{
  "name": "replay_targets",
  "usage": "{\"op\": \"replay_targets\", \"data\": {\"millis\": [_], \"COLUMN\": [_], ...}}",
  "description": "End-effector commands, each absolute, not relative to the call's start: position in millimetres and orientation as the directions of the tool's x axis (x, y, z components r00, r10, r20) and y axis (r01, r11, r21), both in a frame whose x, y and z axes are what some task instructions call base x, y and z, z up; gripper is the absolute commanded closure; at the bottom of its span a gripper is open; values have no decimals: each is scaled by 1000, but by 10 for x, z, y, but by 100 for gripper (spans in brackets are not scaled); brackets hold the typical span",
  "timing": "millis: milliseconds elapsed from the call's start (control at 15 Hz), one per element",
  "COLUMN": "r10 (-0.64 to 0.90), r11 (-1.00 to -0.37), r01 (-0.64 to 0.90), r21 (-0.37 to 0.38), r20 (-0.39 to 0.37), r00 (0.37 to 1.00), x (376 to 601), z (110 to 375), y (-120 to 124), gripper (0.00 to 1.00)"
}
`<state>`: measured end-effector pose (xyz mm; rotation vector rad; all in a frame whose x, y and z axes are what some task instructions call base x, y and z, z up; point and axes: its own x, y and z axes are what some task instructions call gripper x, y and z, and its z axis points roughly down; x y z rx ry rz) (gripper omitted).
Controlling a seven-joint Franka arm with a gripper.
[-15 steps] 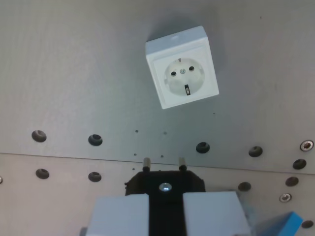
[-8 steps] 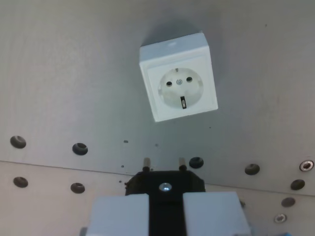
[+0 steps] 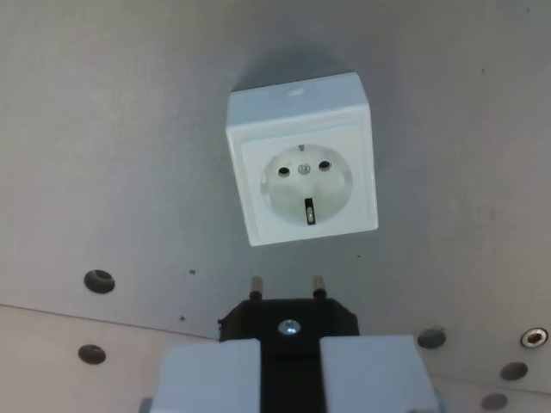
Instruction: Move above the white socket
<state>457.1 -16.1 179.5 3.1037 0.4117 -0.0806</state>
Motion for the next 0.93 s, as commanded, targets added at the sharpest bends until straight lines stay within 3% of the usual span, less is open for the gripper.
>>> {"op": "replay_targets", "data": {"millis": [67,933], "r10": [367,392], "r11": [-930,-920], "r01": [365,390], "r21": [34,38], "r20": [41,36], "r00": [929,919], "x": [4520,4478], "z": [1603,1149], "y": [-237,-299], "gripper": [100,100]}}
